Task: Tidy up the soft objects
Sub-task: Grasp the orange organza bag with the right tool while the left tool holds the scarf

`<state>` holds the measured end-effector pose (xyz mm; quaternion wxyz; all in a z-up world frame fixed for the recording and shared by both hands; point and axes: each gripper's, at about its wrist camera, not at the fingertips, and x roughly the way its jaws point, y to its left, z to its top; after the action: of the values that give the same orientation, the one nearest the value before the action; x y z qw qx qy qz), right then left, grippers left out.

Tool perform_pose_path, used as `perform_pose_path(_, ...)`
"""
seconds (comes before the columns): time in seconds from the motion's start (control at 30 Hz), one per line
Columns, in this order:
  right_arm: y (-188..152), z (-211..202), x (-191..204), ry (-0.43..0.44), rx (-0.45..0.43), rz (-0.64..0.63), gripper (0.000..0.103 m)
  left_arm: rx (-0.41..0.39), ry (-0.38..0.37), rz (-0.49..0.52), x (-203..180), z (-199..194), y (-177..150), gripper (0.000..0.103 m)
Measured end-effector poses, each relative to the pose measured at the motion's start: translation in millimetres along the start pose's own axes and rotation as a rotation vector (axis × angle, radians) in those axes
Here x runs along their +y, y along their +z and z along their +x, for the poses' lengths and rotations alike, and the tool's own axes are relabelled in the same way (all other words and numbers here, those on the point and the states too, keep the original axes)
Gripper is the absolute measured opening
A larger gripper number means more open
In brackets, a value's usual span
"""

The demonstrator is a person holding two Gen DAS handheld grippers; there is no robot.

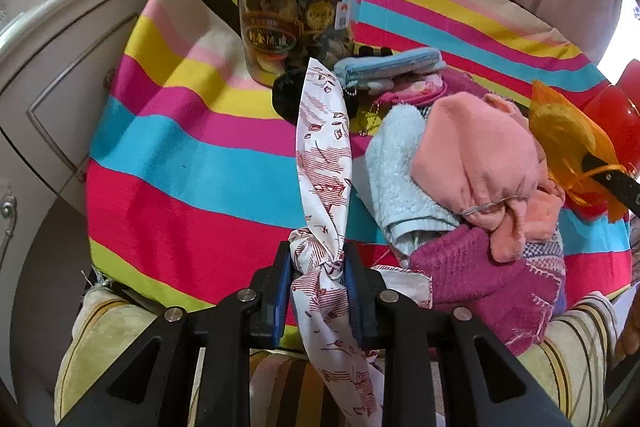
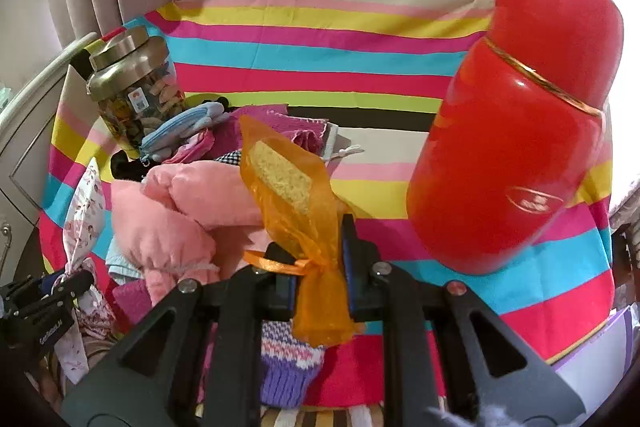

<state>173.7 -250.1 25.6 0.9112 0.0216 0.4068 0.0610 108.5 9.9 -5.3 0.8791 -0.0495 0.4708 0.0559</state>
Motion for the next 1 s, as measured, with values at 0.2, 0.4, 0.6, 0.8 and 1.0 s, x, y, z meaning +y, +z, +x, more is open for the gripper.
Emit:
perform_pose_path(0.2,-8,-16,-5,-0.003,-0.011,0.013,0.02,-0.048,0.026,0.02,-4,-16,-1,0.026)
perform_pose_path(0.4,-17,-32,-10,-0.005,-0.017,0.022,0.02,-0.073,0.022,0.023,-6,-27,0,0.026)
perform_pose_path(0.6,-26,-48,-16,-0.004,-0.024,0.032,0.02,-0.095,0.017,0.046,-16,-38,-1,0.026)
perform_pose_path(0.8,-35,-62,-29,-0.017,-0.026,0.054,0.02,-0.12,0.01,0.064,-27,-50,-3,0.026)
perform_pose_path(1.0,-45,-76,-44,-0.052,-0.027,0.076,0.02,-0.142,-0.02,0.092,-45,-64,-7,0.026)
